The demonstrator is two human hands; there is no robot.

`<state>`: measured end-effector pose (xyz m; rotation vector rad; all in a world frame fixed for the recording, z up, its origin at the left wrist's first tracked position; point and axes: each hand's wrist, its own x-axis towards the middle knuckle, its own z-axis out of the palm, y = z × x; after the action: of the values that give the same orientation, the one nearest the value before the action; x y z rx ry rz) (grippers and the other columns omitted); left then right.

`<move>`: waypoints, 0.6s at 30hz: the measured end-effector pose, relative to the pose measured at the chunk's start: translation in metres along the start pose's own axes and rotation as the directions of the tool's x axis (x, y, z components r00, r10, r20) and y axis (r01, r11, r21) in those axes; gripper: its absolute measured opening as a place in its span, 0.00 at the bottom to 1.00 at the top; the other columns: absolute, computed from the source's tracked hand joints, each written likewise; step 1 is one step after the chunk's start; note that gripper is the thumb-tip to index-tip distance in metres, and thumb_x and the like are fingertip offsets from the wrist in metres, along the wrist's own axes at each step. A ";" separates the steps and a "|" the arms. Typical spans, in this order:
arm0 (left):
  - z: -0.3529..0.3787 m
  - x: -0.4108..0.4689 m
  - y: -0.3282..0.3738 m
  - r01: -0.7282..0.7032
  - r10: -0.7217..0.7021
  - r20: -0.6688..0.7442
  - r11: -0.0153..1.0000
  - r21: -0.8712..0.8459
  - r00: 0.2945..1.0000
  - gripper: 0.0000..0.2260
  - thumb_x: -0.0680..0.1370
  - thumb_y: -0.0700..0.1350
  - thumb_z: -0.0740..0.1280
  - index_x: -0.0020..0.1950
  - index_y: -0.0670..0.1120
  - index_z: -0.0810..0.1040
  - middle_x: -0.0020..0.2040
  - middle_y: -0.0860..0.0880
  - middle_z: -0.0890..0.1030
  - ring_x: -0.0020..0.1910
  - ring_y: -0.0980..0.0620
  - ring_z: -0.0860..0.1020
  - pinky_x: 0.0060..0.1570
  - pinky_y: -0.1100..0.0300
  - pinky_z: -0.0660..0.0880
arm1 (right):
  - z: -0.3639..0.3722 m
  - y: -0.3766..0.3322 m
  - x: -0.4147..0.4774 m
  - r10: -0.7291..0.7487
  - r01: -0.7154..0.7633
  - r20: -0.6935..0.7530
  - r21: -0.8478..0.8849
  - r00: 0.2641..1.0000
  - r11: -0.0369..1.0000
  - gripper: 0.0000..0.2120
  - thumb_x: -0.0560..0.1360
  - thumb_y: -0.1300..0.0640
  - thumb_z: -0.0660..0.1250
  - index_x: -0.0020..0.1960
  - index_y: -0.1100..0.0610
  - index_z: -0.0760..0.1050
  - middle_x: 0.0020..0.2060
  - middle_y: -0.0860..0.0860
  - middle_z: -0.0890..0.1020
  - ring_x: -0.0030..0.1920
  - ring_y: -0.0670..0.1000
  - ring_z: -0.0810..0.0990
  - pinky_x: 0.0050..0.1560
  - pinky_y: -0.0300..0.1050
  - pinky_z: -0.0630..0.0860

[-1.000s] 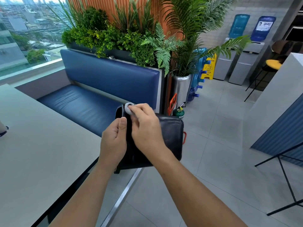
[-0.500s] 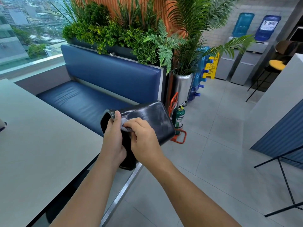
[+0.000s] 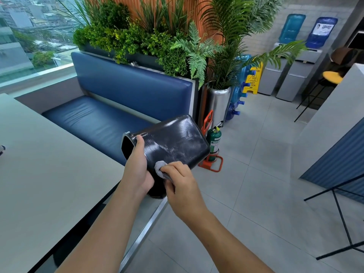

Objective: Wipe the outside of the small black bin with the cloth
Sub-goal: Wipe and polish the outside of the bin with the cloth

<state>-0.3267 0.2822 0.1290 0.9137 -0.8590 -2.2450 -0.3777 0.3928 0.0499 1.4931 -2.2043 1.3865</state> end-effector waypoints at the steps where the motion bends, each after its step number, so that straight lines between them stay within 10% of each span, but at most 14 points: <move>1: 0.000 0.001 -0.001 0.010 -0.010 -0.003 1.000 0.009 1.000 0.27 0.86 0.63 0.60 0.65 0.42 0.83 0.57 0.42 0.88 0.53 0.44 0.89 0.48 0.51 0.85 | -0.002 0.004 -0.001 0.004 -0.004 -0.027 -0.020 1.000 1.000 0.18 0.74 0.72 0.67 0.60 0.58 0.80 0.56 0.48 0.78 0.54 0.53 0.76 0.57 0.46 0.76; 11: -0.003 0.002 0.003 -0.056 0.062 -0.110 0.997 0.056 0.992 0.24 0.84 0.66 0.63 0.68 0.50 0.82 0.57 0.47 0.89 0.54 0.44 0.89 0.59 0.41 0.83 | -0.052 0.074 0.033 0.173 -0.198 -0.284 -0.062 0.943 0.978 0.10 0.78 0.67 0.65 0.54 0.56 0.80 0.49 0.46 0.77 0.45 0.56 0.78 0.42 0.59 0.80; 18: -0.010 0.001 0.000 -0.128 0.149 -0.216 0.986 0.109 0.965 0.22 0.83 0.66 0.64 0.62 0.50 0.84 0.56 0.47 0.89 0.56 0.42 0.88 0.58 0.36 0.83 | -0.062 0.040 0.036 0.083 -0.134 -0.370 -0.112 0.925 0.985 0.09 0.78 0.69 0.69 0.57 0.61 0.82 0.53 0.52 0.81 0.53 0.54 0.79 0.58 0.49 0.78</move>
<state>-0.3203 0.2780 0.1227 1.0910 -0.9012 -1.9521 -0.4494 0.4189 0.0806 0.9859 -2.1186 1.3804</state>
